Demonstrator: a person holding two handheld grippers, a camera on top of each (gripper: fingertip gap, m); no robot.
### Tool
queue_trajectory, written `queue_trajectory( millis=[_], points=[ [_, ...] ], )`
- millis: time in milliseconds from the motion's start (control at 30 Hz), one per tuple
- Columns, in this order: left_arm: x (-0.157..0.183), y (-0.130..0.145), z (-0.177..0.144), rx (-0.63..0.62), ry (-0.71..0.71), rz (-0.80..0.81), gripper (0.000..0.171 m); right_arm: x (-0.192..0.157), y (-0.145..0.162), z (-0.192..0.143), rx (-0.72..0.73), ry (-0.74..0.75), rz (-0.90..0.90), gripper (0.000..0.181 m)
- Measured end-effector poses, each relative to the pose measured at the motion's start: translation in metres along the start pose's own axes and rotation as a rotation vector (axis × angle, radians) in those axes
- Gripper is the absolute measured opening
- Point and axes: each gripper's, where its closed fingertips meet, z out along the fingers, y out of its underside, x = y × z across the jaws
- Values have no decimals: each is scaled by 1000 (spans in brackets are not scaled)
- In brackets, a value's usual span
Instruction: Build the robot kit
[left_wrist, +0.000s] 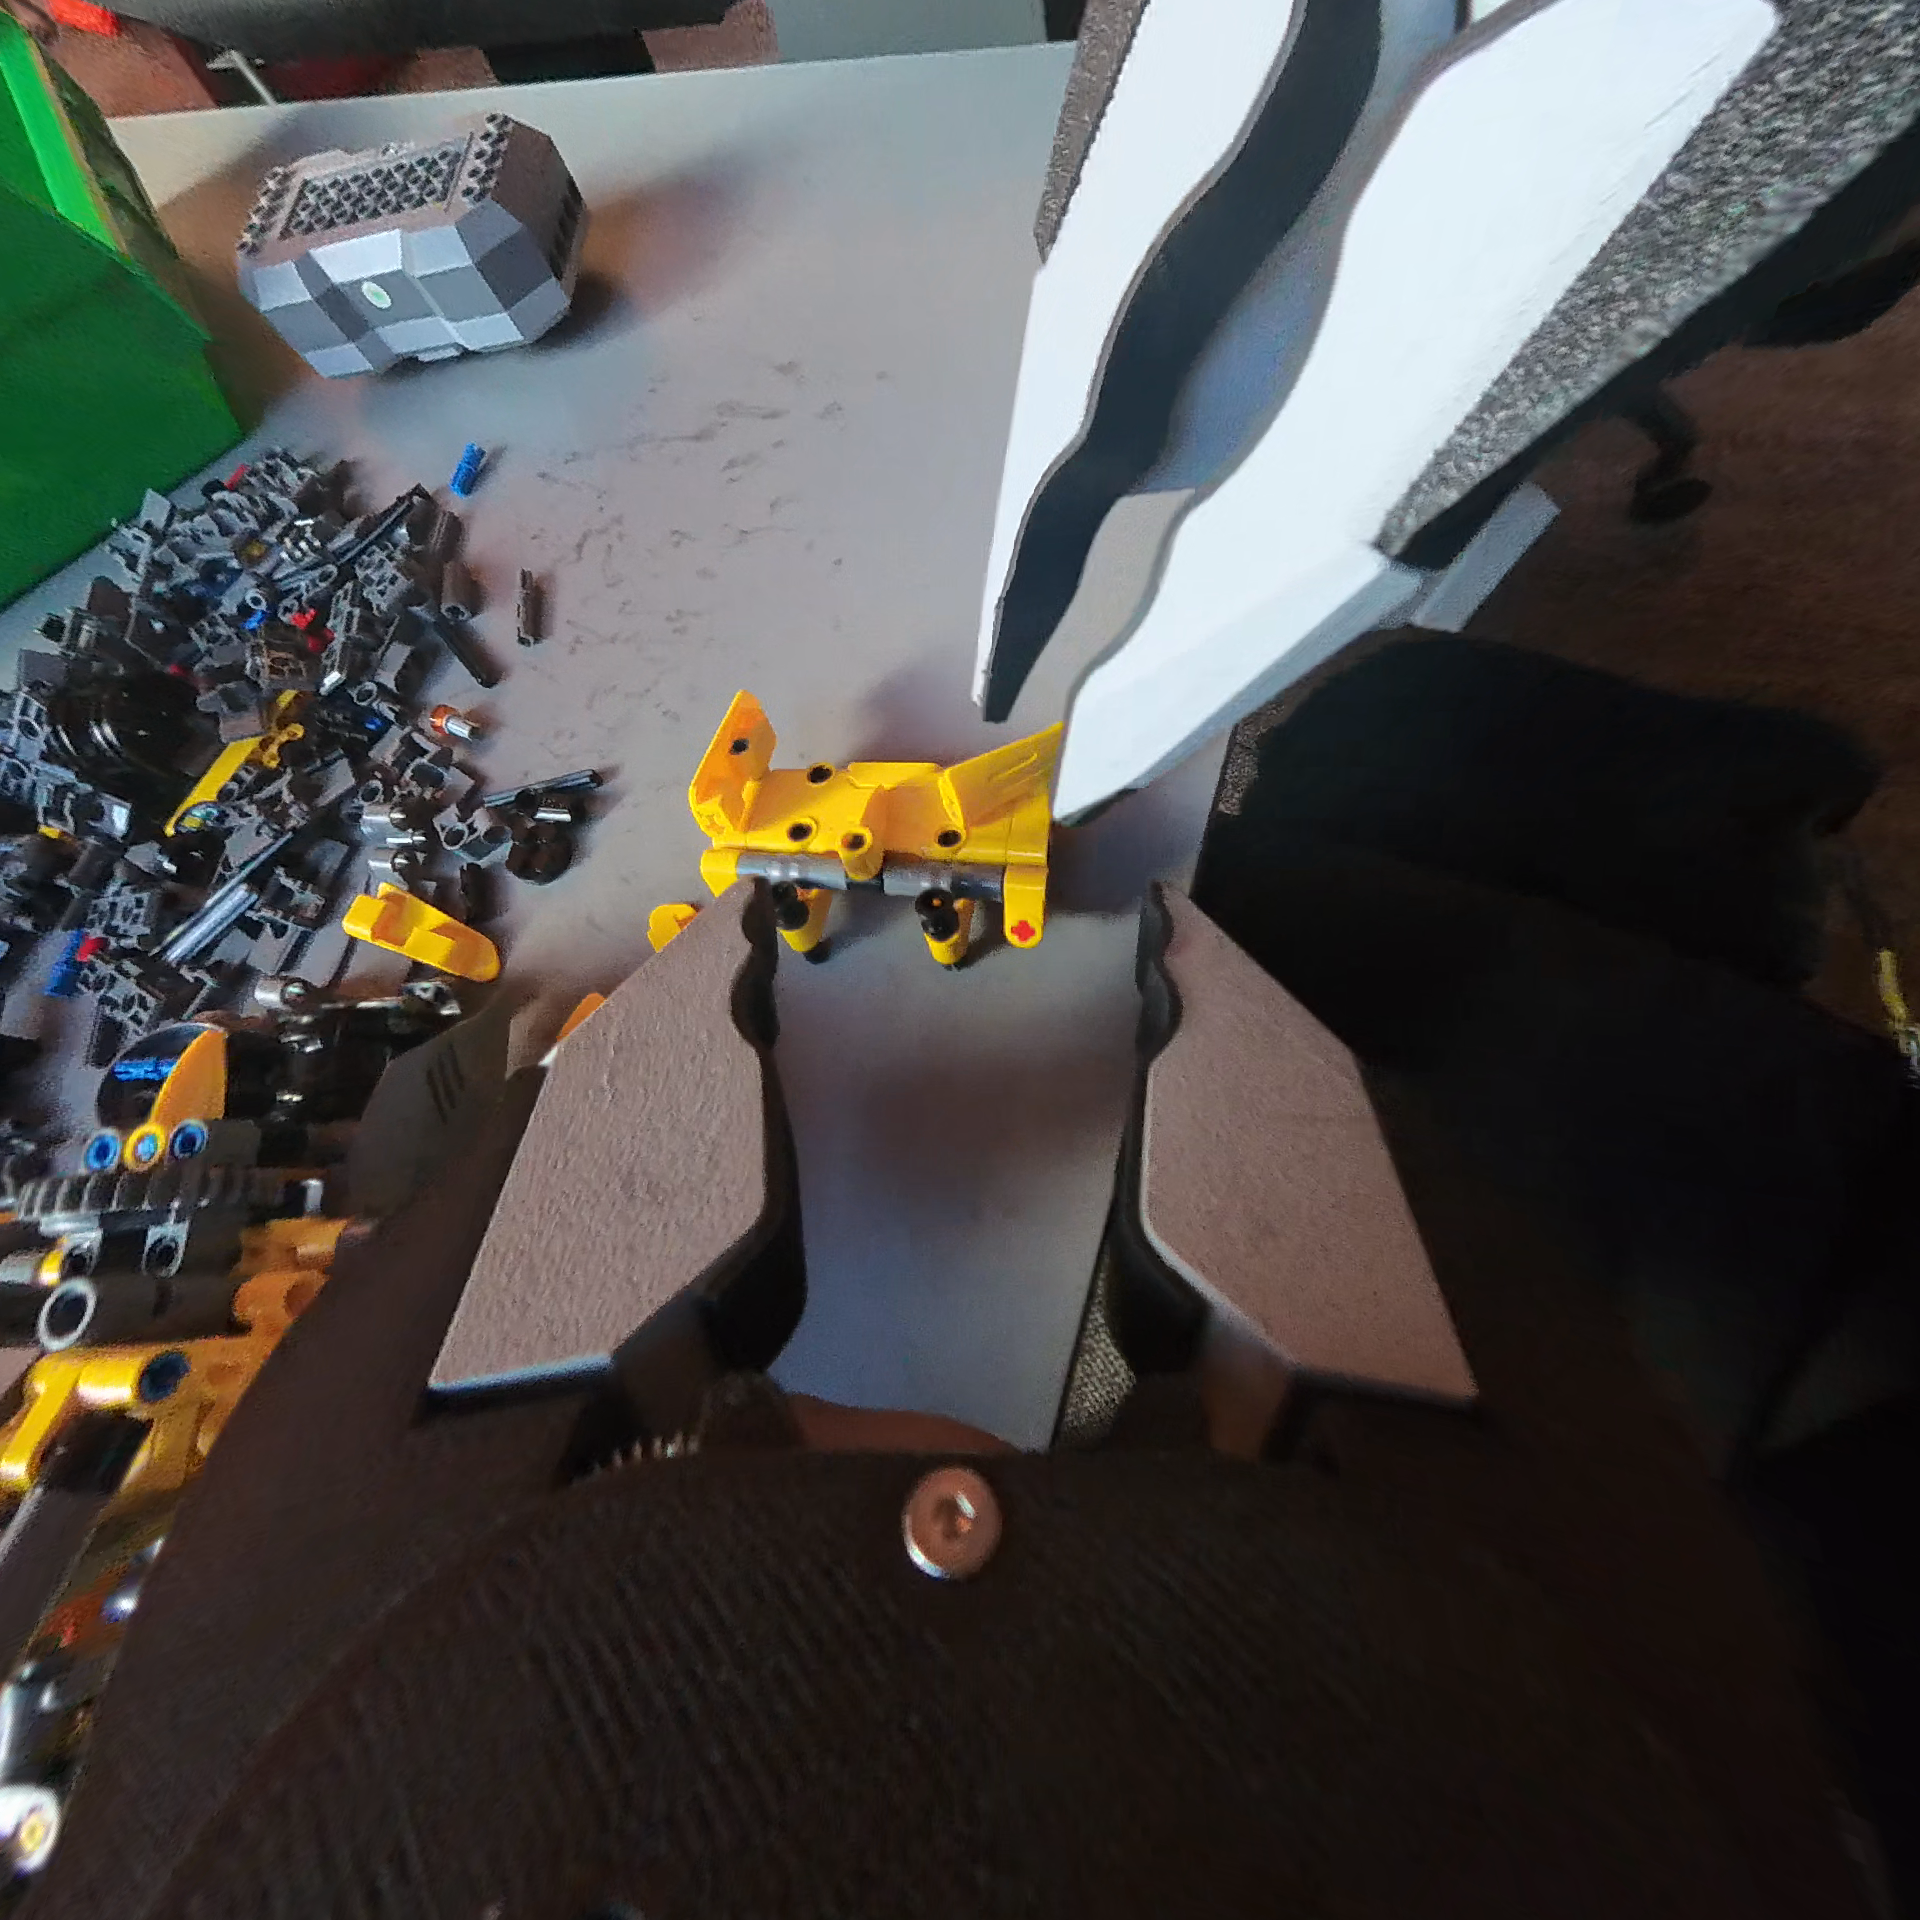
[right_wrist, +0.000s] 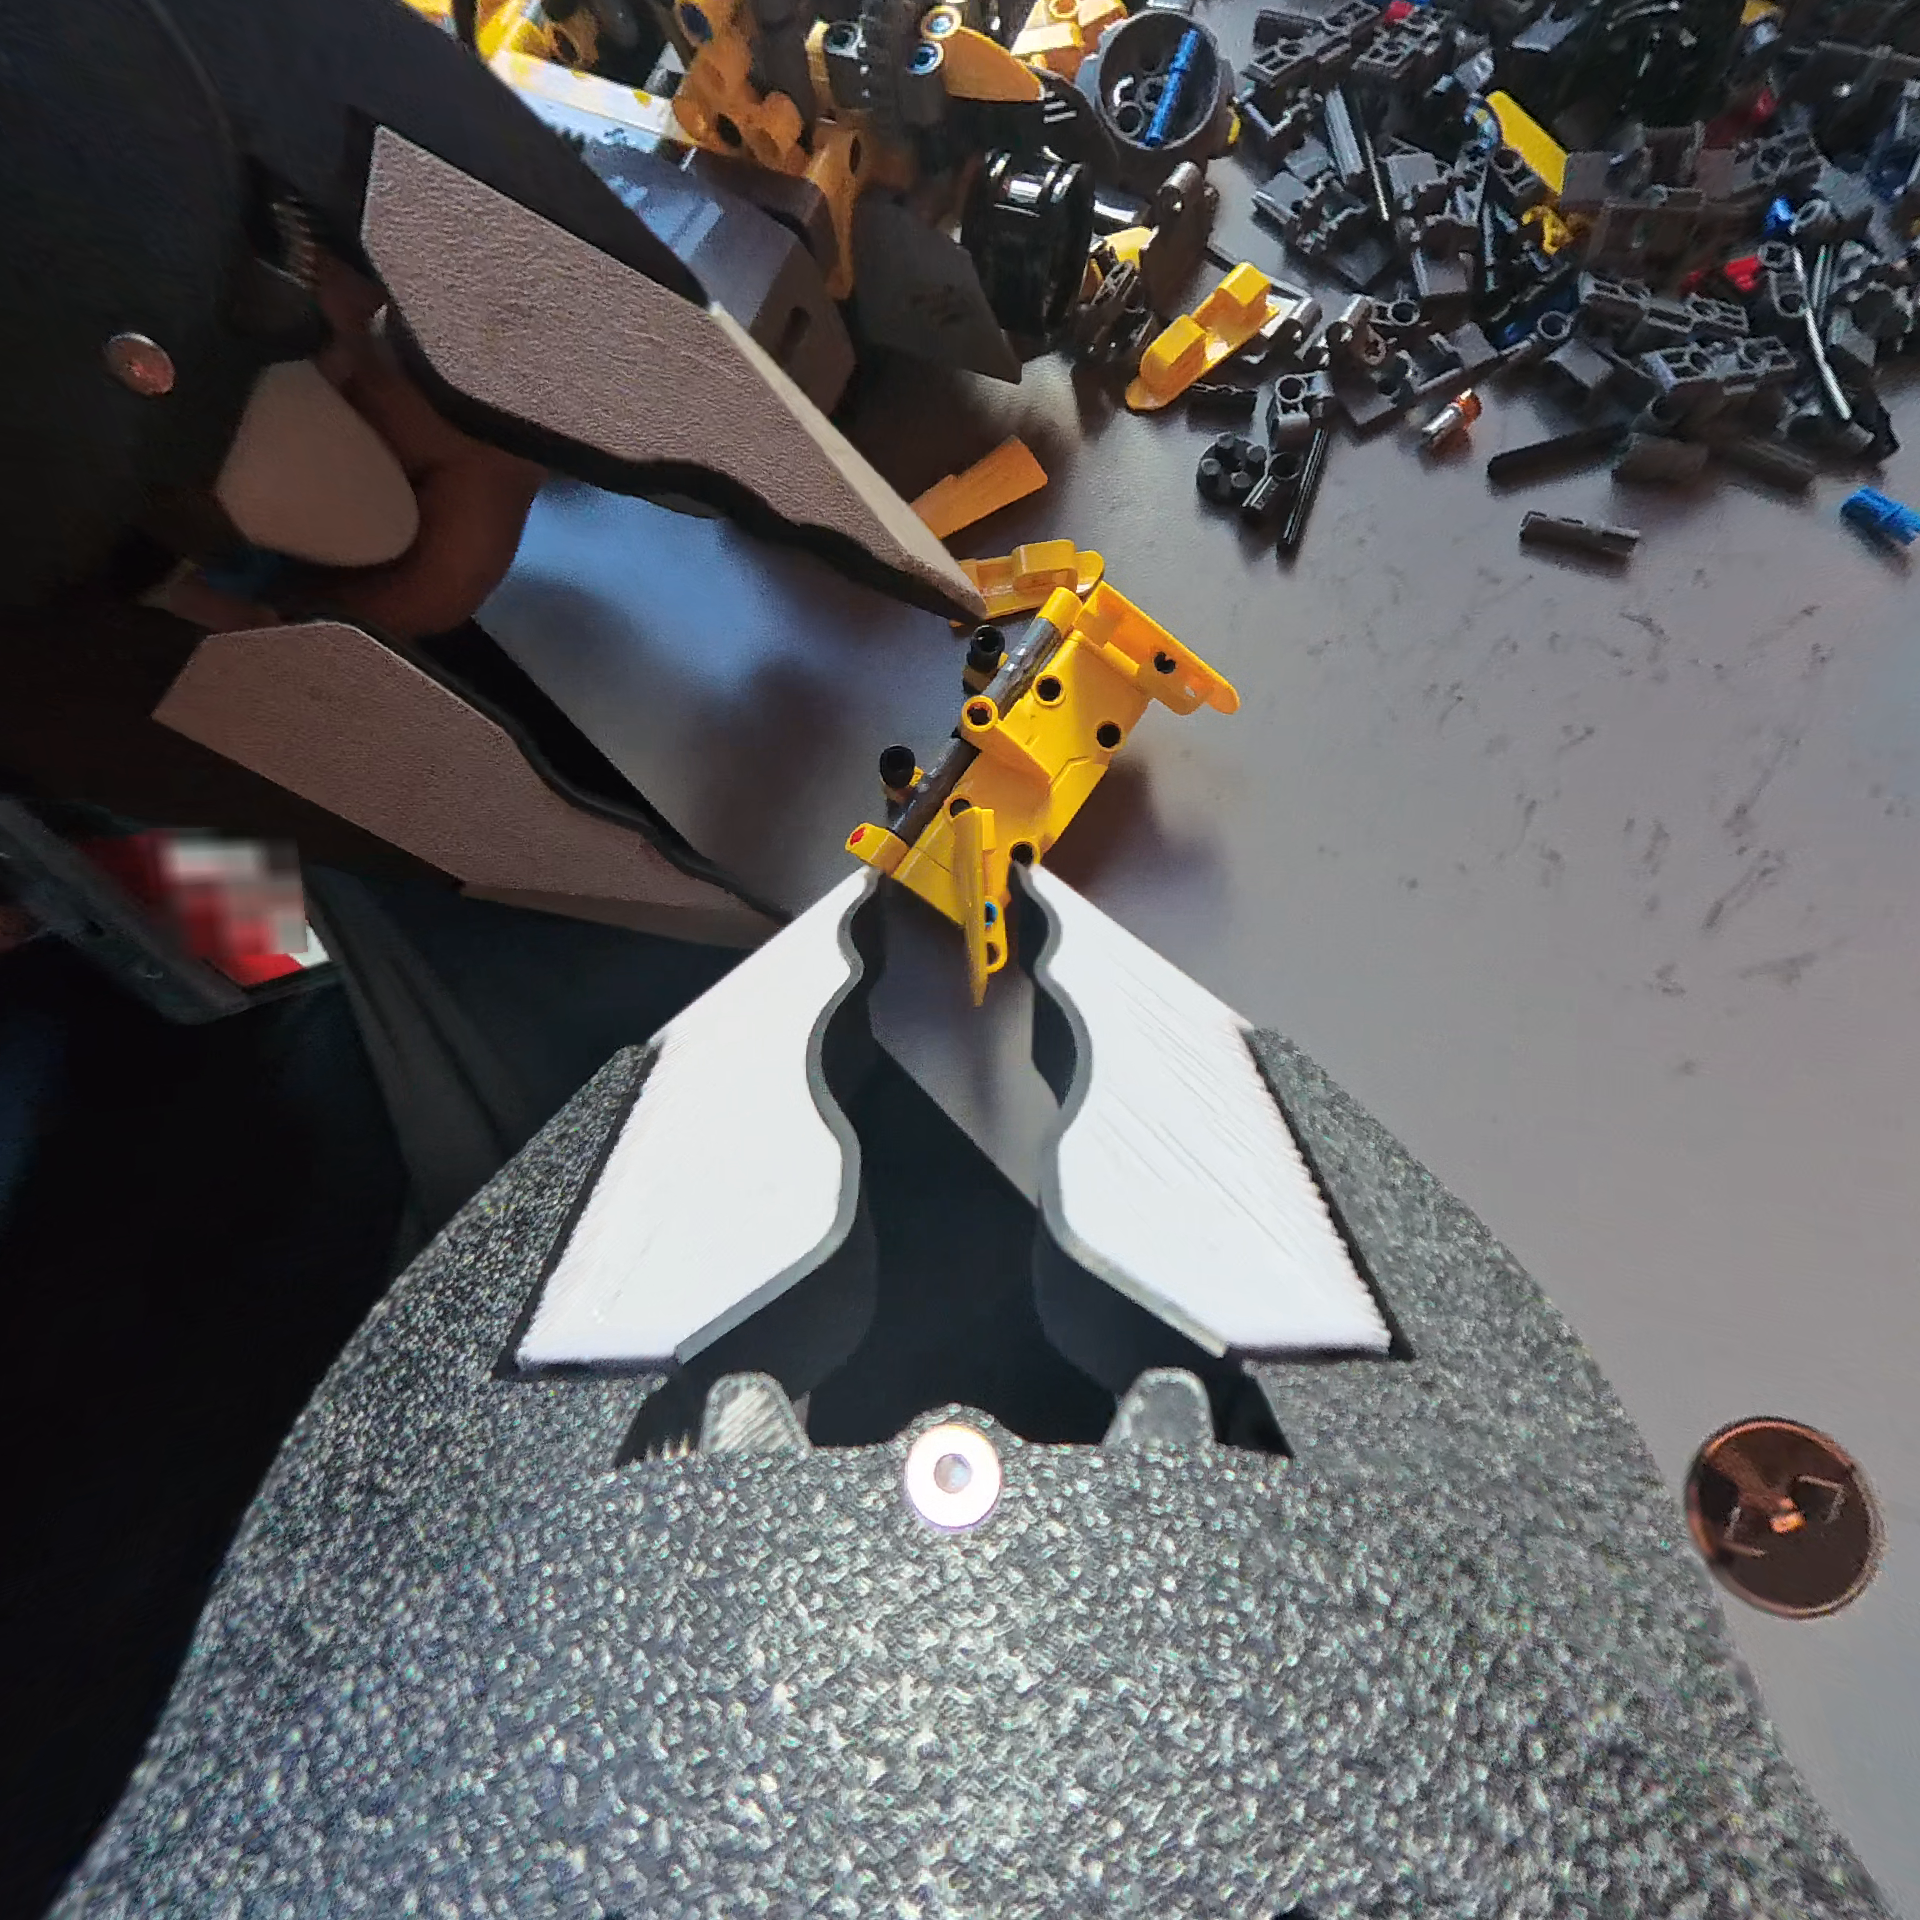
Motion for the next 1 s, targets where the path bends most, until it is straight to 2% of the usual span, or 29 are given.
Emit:
queue_trajectory(
  millis=[133,300,400,533,667,800,1000],
  points=[
    [-2,2,8,-22,-1,-26,67,6,0,10,-5,-5,-75,25],
    [-10,5,16,-55,-22,-36,68,-2,-2,17,42,-136,-142,9],
    [-14,7,21,-81,-36,-14,70,-3,-2,17,63,-180,-169,9],
    [-9,5,23,-72,-6,-8,63,-2,0,14,79,-220,-229,9],
    [-5,4,24,-68,26,7,63,-8,2,12,88,-270,-407,9],
    [-2,4,24,-64,49,21,65,-10,4,11,35,-325,-593,9],
    [0,4,24,-60,80,11,68,-14,8,9,-57,-457,-698,9]
  ],
)
